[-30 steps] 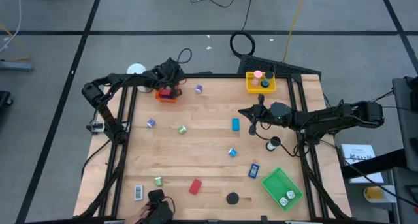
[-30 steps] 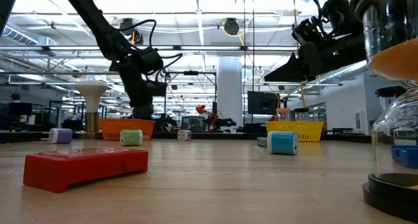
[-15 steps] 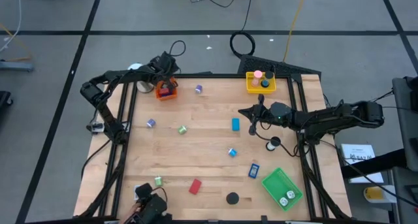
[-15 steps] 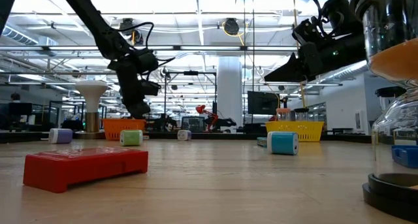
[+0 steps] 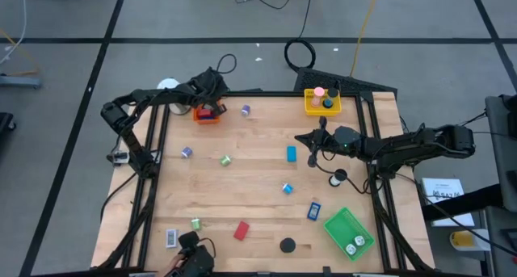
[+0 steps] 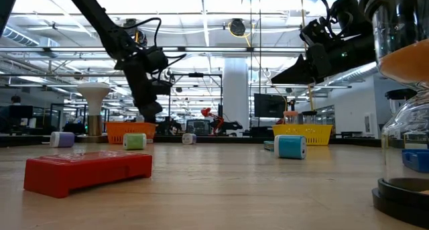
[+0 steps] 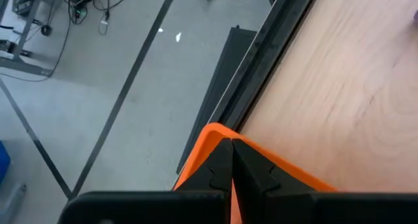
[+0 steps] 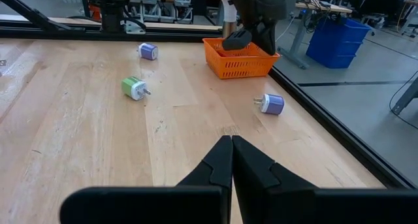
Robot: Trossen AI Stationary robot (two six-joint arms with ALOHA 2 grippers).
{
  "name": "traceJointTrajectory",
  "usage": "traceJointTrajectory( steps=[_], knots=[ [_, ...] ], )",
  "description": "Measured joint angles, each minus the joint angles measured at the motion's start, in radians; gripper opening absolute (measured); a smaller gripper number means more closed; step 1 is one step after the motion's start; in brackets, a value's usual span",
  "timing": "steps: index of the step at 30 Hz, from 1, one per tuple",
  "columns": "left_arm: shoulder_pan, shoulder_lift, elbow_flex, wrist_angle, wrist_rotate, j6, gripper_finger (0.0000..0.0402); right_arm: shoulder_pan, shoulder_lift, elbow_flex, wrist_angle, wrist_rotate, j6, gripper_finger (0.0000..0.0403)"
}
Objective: Pick & Place Office items
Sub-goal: Adjust the orange bin, then put the top green charger adapter into the green bin
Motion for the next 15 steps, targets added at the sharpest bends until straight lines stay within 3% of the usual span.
traceJointTrajectory(
  steps=[9,15],
  knots=[
    [-0.02,-0.07,0.066,-0.174,-0.032,-0.057,0.0008,0.0,0.0,0.0,0.0,0.0,0.0,0.0],
    [-0.088,-0.243,-0.078,-0.068,0.021,-0.157,0.0002,0.0,0.0,0.0,0.0,0.001,-0.001,0.0]
  ],
)
